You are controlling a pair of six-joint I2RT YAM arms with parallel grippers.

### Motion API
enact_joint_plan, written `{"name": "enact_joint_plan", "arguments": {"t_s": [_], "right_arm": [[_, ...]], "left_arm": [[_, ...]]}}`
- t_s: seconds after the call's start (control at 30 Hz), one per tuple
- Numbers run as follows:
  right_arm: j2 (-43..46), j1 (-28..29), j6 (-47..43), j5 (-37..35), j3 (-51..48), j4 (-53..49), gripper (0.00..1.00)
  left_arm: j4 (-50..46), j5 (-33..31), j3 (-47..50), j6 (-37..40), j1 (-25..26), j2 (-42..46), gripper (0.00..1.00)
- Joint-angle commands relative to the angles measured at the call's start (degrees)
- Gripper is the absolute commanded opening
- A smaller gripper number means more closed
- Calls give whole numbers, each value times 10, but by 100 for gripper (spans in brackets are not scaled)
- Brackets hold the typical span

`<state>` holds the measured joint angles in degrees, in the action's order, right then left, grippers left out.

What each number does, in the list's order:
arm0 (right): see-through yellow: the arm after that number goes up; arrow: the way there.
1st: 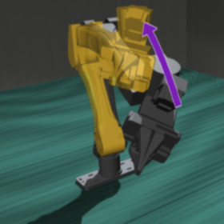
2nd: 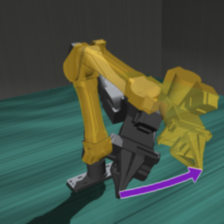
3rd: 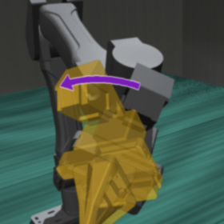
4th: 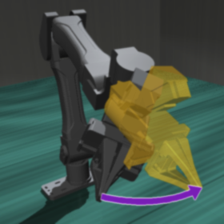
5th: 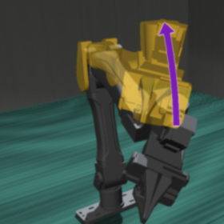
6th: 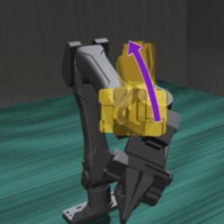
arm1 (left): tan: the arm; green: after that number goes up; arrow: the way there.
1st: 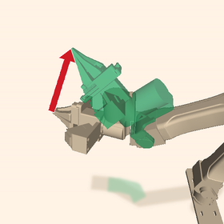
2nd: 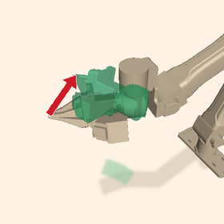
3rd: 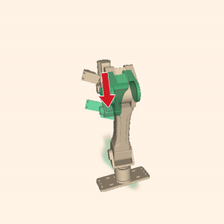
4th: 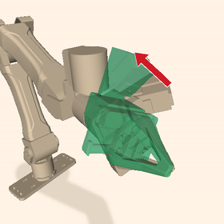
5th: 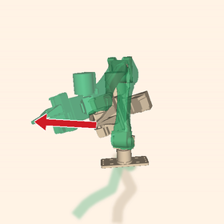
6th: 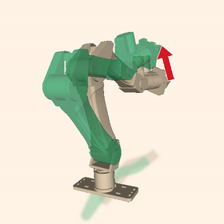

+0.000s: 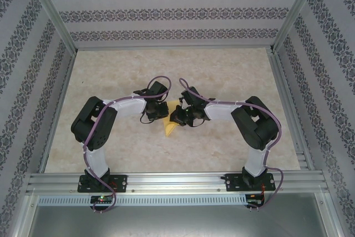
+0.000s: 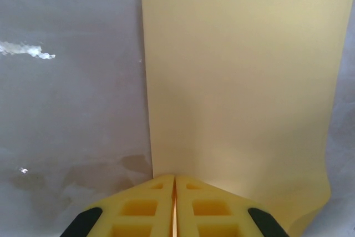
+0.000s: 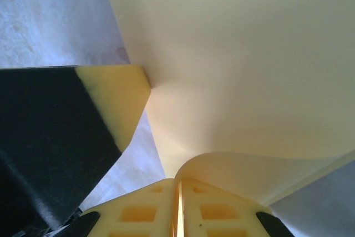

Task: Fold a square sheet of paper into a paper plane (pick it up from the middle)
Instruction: Third fold the triangle at the center of the table.

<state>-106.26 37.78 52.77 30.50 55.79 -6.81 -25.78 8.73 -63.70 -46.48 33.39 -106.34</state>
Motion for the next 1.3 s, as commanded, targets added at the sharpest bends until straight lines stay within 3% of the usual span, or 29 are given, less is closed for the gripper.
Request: {"name": "enact_joint_plan", "arguments": {"t_s": [0.0,1.27], "right_arm": [[-11,7,-10,-8,17,-1,13],[-44,10,-11,-19,26,5,12]], "left_arm": [[0,8,0,13,-3,-13,10],[5,17,7,13,-2,-7,10]]}}
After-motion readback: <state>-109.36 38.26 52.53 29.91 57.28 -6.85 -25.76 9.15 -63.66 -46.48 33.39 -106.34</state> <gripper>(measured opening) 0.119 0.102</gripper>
